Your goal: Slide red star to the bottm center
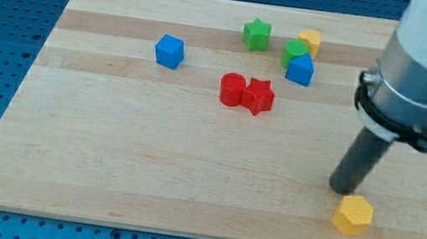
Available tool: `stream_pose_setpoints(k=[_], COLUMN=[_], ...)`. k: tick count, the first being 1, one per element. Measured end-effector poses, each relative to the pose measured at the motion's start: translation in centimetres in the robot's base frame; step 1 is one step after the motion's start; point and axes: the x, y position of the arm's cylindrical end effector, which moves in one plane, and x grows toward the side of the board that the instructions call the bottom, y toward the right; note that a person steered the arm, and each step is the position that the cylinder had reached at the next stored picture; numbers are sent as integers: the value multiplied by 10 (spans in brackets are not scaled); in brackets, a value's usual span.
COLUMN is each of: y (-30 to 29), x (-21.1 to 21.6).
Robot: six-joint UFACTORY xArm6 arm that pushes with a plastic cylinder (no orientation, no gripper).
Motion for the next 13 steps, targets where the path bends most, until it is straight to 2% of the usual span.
stream_pose_setpoints(k=[1,2,3,4,6,8,11,13], y=[-37,29,110,49,-68,-130,-94,-136], x=[-42,-108,-142,-148,-148,-148,-97,-67])
